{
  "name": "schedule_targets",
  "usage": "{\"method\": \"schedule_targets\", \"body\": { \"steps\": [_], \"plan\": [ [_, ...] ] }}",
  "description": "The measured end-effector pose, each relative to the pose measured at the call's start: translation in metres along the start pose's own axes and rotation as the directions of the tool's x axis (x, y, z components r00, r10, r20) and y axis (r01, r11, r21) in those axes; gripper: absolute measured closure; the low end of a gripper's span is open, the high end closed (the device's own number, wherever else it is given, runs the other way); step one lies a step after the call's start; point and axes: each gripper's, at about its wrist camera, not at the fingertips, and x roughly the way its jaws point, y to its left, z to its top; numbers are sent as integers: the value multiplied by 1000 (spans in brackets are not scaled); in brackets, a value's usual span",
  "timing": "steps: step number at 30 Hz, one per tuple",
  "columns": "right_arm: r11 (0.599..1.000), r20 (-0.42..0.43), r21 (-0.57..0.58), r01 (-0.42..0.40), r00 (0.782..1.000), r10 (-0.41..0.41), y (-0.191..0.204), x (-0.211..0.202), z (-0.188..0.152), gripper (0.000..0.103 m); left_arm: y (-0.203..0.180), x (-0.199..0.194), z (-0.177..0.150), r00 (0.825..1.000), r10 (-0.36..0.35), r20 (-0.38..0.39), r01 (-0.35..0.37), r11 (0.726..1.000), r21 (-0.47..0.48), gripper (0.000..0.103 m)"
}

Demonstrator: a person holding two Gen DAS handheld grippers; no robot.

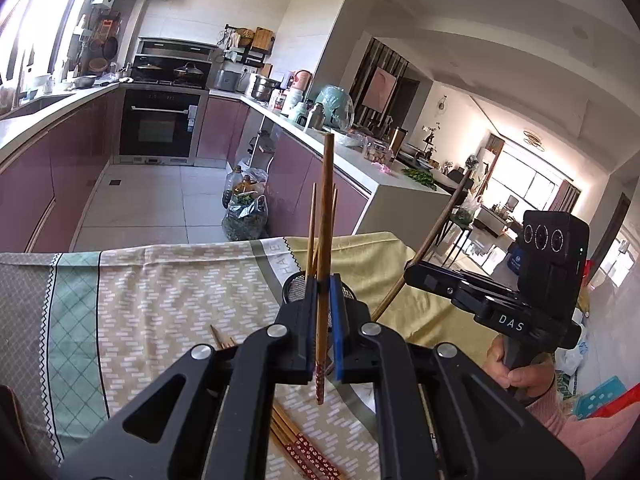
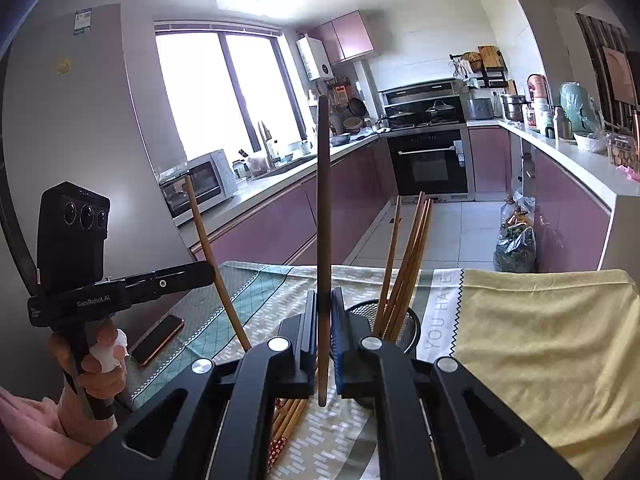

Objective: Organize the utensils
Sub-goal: 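Lift the left tool's chopstick upright over the mesh cup while the right tool carries its own, then lower both held chopsticks into the mesh cup and open both tools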

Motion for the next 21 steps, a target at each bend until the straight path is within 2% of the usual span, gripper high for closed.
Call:
{"method": "schedule_targets", "body": {
  "steps": [6, 13, 16, 17, 21],
  "plan": [
    [1000, 41, -18, 20, 999, -19, -2, -8, 16, 97, -9, 3, 27, 999, -16, 46, 15, 1000, 28, 96],
    [999, 77, -25, 41, 996, -39, -9, -7, 33, 97, -25, 14, 51, 996, 0, 84, -6, 997, 73, 96],
    [999, 75, -24, 48, 996, -47, -12, -1, 35, 97, -30, 23, 57, 996, 18, 83, -25, 996, 87, 98],
    [999, 75, -22, 49, 996, -48, -12, 0, 34, 97, -31, 27, 58, 997, 17, 77, -24, 996, 91, 102],
    [999, 77, -8, 50, 996, -49, -18, 9, 36, 97, -31, 42, 57, 998, 33, 46, -37, 995, 97, 102]
  ]
}}
